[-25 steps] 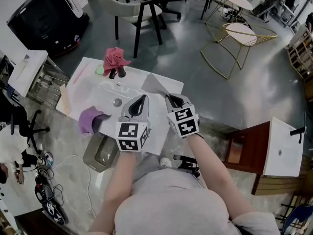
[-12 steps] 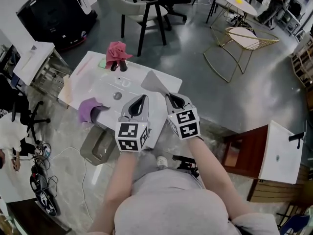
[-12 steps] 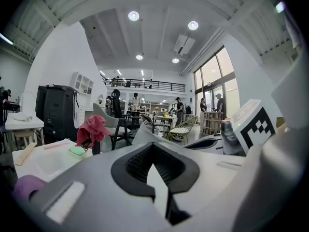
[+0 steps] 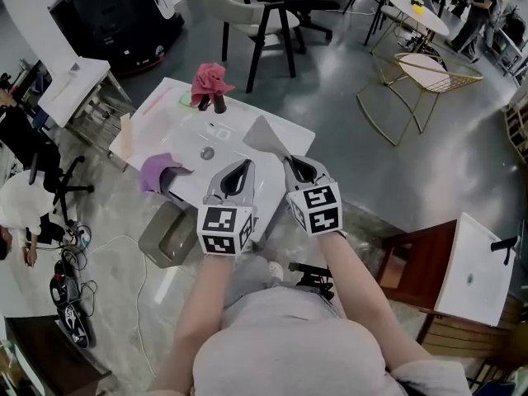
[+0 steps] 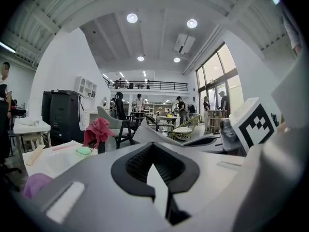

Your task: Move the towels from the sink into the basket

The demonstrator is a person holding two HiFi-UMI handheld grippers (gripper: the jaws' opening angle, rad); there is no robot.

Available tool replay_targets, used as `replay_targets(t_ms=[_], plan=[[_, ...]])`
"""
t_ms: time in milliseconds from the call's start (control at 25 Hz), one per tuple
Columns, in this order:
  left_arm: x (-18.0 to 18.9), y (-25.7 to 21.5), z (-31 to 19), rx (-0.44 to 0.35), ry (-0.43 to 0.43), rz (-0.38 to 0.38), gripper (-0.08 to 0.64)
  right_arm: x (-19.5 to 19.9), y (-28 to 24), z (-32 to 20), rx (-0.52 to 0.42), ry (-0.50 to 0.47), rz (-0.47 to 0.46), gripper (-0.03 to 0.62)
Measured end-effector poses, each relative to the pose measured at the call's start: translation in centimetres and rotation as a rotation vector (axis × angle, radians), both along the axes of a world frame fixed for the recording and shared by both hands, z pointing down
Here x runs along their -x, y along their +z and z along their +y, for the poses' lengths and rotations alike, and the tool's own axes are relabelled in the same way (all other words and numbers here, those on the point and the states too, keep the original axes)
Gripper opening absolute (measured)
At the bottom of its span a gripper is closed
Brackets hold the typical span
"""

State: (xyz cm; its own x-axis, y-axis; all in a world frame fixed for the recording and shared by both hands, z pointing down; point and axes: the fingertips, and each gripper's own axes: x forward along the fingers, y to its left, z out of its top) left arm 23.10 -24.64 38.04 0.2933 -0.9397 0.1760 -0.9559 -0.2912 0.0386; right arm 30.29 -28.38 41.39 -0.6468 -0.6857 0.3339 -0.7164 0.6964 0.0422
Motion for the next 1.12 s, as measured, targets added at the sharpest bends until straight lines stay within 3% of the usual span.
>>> replay_targets(t_ms=[520, 920, 1120], plan=[[0.8, 0.6, 0.7, 0.007, -0.054, 0.013, 0.005, 0.8, -0.5, 0.5, -0.012, -0.057, -0.011, 0.028], [3.6, 1.0, 1.2, 0.014, -0.057, -0.002, 0.005, 2.6, -0.7, 0.4, -0.013, -0.034, -0.051, 0.028], [4.5, 0.9, 1.8, 0.013, -0.015, -0.012, 0.005, 3.6, -1.0, 0.6, -0.013, -0.004, -0.076, 0.028]])
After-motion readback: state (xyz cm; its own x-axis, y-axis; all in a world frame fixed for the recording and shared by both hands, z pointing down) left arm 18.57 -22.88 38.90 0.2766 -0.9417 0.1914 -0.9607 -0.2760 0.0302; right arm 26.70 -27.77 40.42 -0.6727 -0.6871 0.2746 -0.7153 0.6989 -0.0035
